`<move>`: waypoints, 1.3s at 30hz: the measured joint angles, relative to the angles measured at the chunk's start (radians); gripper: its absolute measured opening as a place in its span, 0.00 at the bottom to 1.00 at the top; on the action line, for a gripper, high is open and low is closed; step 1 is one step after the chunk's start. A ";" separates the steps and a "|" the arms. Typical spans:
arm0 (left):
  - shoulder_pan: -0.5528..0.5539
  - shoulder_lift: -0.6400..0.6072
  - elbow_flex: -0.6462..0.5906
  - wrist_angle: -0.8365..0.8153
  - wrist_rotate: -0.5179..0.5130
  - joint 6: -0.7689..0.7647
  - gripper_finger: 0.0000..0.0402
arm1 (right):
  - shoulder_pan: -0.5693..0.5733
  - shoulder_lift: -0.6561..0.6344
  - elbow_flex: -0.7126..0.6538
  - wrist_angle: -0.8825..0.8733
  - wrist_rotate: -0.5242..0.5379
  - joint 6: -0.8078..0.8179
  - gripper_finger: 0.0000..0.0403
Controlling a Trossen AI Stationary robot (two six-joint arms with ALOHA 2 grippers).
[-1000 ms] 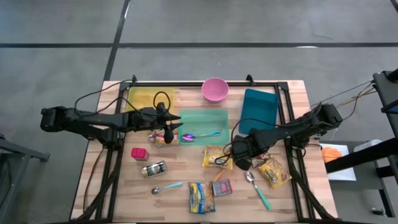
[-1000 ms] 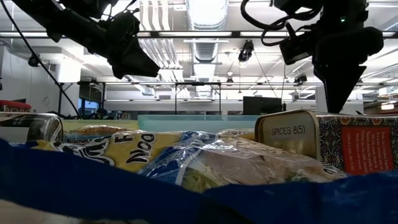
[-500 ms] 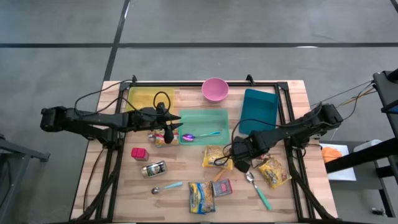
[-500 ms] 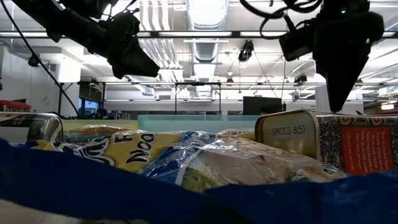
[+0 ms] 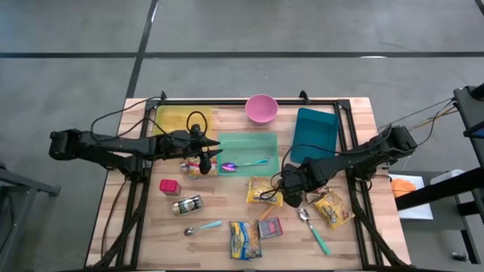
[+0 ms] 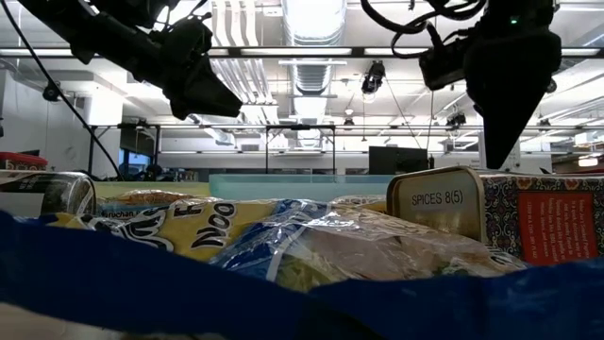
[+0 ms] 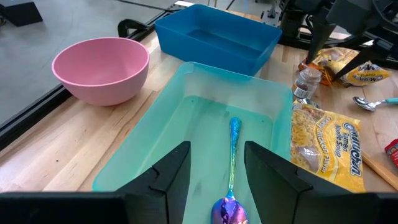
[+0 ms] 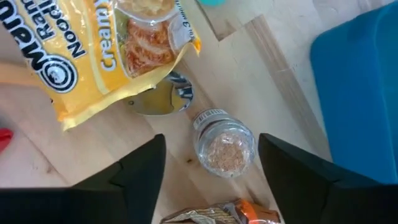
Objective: Pick & Place Food Item
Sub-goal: Put the right brown seasoning bottle into the blue bin
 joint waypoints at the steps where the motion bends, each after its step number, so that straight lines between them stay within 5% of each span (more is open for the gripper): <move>1: 0.000 0.000 0.000 0.000 0.000 -0.001 0.40 | -0.003 0.000 -0.002 0.000 0.000 0.003 0.65; 12: 0.000 0.000 0.000 -0.003 0.000 -0.007 0.40 | -0.080 0.000 -0.063 -0.041 -0.036 0.148 0.78; 25: 0.000 0.000 0.000 -0.003 0.000 -0.026 0.40 | -0.086 -0.001 -0.075 -0.018 -0.044 0.221 0.79; 39: 0.000 0.000 0.000 -0.004 0.000 -0.025 0.40 | -0.084 0.002 -0.100 0.037 -0.071 0.244 0.60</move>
